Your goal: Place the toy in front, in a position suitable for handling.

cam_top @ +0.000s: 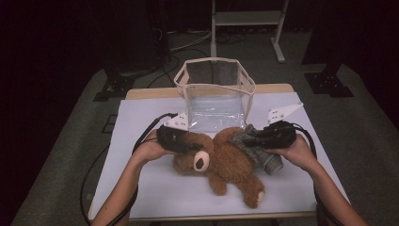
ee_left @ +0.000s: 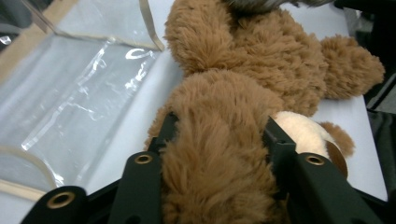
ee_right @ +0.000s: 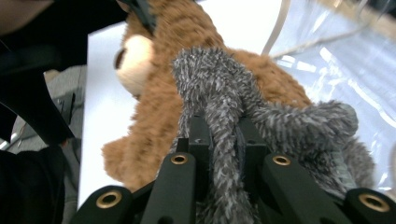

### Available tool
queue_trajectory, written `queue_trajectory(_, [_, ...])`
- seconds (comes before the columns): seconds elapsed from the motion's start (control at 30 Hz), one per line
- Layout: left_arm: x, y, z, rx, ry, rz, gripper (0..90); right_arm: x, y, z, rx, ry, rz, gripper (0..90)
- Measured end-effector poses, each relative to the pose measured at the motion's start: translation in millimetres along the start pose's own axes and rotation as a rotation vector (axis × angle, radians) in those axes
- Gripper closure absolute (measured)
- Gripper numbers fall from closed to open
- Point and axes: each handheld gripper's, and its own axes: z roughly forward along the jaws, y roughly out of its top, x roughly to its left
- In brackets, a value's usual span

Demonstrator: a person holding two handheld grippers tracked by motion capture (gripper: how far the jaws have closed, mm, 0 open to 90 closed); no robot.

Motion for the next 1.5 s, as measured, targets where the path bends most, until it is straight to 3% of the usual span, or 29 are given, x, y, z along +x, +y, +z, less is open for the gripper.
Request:
queue_trajectory(0.13, [-4.1,-16.9,1.0,-0.002,0.002,-0.054,46.6,2.5,-5.6,25.1,0.049,0.040,0.003,79.6])
queue_trajectory(0.23, [-6.7,-19.9,-4.2,-0.026,-0.011,-0.091,36.5,19.4,-5.9,32.6,0.057,0.049,-0.038,79.9])
queue_trajectory(0.3, [-11.8,-18.3,-6.7,-0.045,-0.030,-0.091,36.5,32.6,-5.3,33.4,0.075,0.035,-0.074,79.9])
queue_trajectory(0.4, [-19.6,-17.9,-2.8,-0.003,-0.009,-0.063,42.0,44.1,-7.2,32.5,0.092,0.041,-0.096,79.9])
queue_trajectory(0.5, [-27.4,-22.3,-0.9,-0.001,-0.004,-0.054,50.6,50.8,-9.9,28.4,0.109,0.046,-0.119,79.6])
queue_trajectory(0.63, [-36.2,-26.5,-2.5,-0.009,0.006,-0.030,52.2,45.4,-8.7,6.6,0.075,0.013,-0.097,79.6])
queue_trajectory(0.77, [-41.5,-26.9,-2.9,-0.004,0.010,-0.005,52.5,29.9,-1.5,-15.8,0.010,-0.012,-0.055,79.5])
queue_trajectory(0.9, [-46.2,-29.0,-3.2,-0.014,0.010,0.016,52.9,21.3,13.7,-22.2,-0.002,-0.033,-0.060,79.3])
queue_trajectory(1.03, [-50.1,-30.7,-4.5,-0.016,0.008,0.033,52.9,7.2,24.2,-13.0,0.005,-0.019,-0.031,79.3])
queue_trajectory(1.1, [-52.1,-31.4,-5.0,-0.017,0.009,0.044,52.9,5.0,27.4,-0.5,0.044,-0.005,-0.032,79.3])
queue_trajectory(1.37, [-53.8,-29.8,-8.2,-0.017,0.016,0.059,47.9,22.9,25.0,41.1,0.164,0.099,-0.082,79.4])
queue_trajectory(1.43, [-52.2,-26.6,-8.8,-0.026,0.016,0.033,40.9,28.9,20.4,42.3,0.155,0.111,-0.080,79.4])
queue_trajectory(1.5, [-52.2,-24.7,-8.2,-0.018,0.016,0.039,42.8,32.8,16.8,40.8,0.147,0.109,-0.089,79.4])
